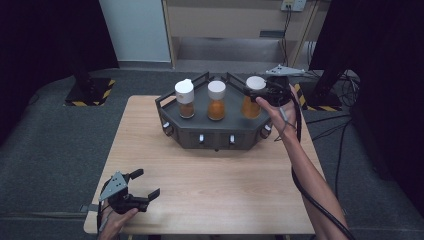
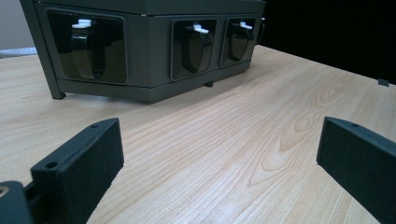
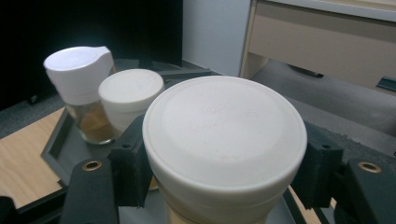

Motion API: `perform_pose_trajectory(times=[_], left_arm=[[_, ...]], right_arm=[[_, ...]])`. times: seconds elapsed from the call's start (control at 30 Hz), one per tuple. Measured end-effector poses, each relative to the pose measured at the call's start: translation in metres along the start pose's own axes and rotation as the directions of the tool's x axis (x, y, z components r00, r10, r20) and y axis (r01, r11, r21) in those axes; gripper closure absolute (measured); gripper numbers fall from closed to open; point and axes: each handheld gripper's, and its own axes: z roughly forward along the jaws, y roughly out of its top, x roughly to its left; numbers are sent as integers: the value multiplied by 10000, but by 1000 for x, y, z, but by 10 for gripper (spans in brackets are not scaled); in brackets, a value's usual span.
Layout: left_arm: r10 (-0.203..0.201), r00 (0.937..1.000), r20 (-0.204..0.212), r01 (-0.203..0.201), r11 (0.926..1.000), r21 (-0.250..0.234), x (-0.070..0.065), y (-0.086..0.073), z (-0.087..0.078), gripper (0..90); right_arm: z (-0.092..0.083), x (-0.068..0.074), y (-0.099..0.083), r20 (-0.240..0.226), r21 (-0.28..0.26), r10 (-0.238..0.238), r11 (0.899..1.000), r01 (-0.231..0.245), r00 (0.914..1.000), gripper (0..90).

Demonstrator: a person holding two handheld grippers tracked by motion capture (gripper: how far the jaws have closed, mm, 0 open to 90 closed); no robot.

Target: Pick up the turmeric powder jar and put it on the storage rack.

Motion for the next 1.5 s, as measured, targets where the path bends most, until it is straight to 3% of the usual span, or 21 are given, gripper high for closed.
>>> perform_pose_trajectory(times=[0.43,0.7,1.5], left_arm=[[-17,10000,2,17,10000,-4,0,0,0,0],[-24,10000,-1,24,10000,-13,1,0,0,0],[2,10000,-2,-2,10000,-30,1,0,-1,0]], right_arm=[[29,1,-3,523,134,242,9996,-249,9983,336],[41,0,-13,594,376,364,9985,-386,9976,336],[48,0,-22,571,422,540,9975,-565,9969,336]])
